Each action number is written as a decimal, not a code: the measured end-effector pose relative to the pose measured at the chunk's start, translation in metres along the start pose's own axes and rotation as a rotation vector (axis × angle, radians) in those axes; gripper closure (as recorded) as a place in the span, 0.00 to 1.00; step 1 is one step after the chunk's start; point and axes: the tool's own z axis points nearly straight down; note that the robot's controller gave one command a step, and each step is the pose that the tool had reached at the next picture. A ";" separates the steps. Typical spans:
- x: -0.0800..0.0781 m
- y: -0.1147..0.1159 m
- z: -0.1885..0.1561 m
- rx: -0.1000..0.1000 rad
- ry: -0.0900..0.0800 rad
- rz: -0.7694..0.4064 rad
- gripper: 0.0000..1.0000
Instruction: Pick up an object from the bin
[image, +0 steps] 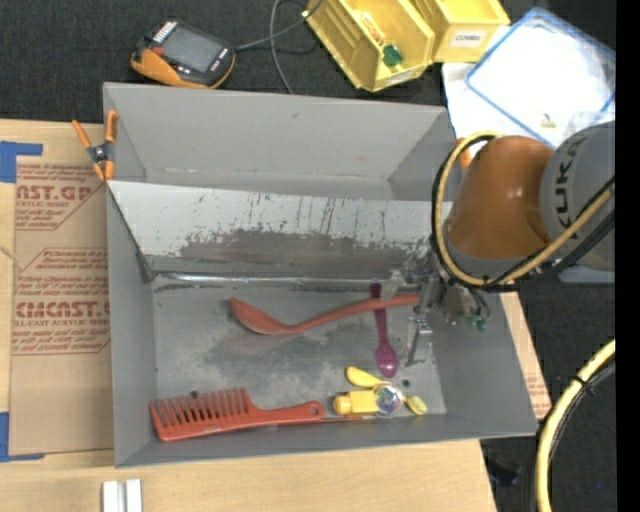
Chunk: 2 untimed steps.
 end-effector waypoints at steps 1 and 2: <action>-0.002 0.000 -0.005 0.001 -0.007 -0.001 0.00; -0.014 0.058 0.072 -0.002 -0.004 -0.105 0.00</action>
Offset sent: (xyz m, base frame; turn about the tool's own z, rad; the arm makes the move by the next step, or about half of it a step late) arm 0.0139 0.0539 -0.0679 -0.1000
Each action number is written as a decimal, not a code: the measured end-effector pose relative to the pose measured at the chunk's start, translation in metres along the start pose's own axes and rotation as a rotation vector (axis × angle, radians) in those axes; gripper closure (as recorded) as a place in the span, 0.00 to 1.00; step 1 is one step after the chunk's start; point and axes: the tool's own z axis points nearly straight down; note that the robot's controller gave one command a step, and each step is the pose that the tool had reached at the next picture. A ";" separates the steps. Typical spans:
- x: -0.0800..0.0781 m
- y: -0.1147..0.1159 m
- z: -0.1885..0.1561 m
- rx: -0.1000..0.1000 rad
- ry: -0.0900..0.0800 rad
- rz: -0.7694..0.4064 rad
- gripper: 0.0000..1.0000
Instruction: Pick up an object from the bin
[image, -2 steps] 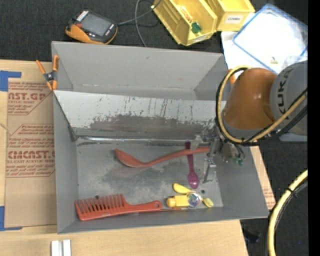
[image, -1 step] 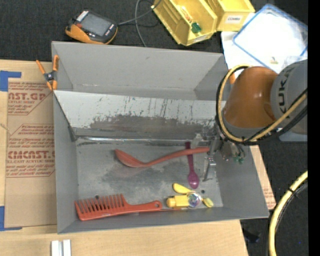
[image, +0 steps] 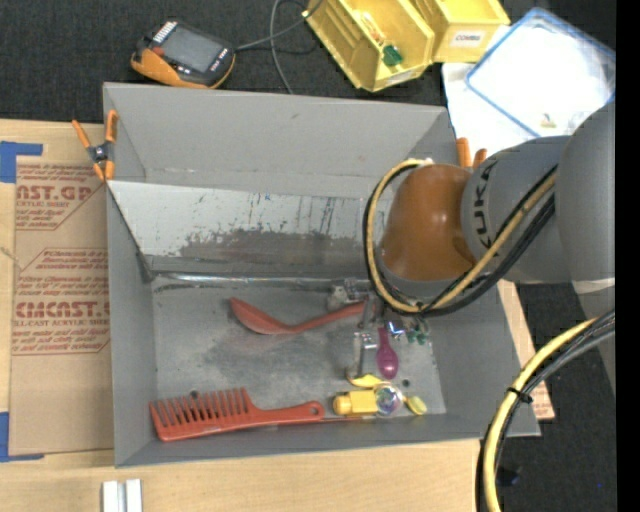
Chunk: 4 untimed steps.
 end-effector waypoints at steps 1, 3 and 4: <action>0.011 -0.005 0.006 0.008 -0.019 -0.052 1.00; -0.006 -0.003 -0.042 0.009 -0.024 -0.055 1.00; 0.006 -0.002 -0.043 0.006 -0.013 -0.023 1.00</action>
Offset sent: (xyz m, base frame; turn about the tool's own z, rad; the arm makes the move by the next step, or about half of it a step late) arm 0.0000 0.0000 0.0000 0.0000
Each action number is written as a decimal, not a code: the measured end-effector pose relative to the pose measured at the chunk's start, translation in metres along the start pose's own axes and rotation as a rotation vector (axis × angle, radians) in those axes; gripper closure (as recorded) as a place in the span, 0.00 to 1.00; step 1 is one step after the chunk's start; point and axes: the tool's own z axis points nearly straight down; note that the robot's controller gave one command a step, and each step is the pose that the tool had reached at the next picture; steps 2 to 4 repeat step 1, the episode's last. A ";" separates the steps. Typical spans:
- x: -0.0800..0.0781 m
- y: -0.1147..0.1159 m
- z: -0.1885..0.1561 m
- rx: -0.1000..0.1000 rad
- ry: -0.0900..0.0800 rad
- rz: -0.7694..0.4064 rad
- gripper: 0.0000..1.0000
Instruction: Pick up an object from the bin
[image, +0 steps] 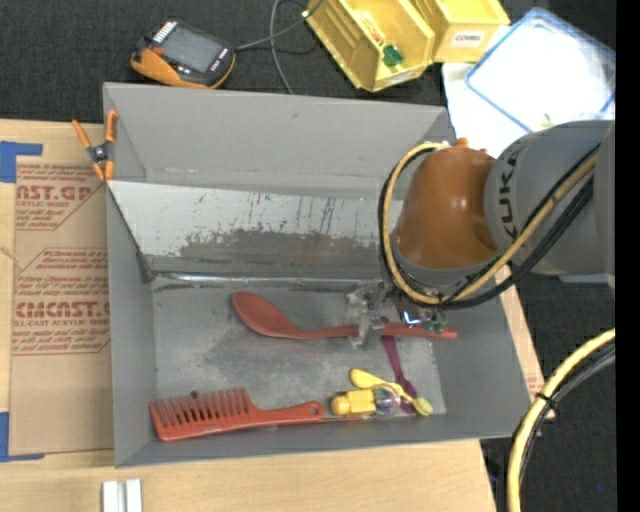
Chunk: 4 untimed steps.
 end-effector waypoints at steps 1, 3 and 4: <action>-0.002 0.007 -0.103 0.001 0.000 -0.036 1.00; -0.002 0.007 -0.103 0.001 0.000 -0.036 1.00; -0.002 0.007 -0.103 0.001 0.000 -0.036 1.00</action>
Offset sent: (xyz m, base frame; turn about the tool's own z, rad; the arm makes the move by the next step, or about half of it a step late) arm -0.0015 -0.0070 0.1026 0.0096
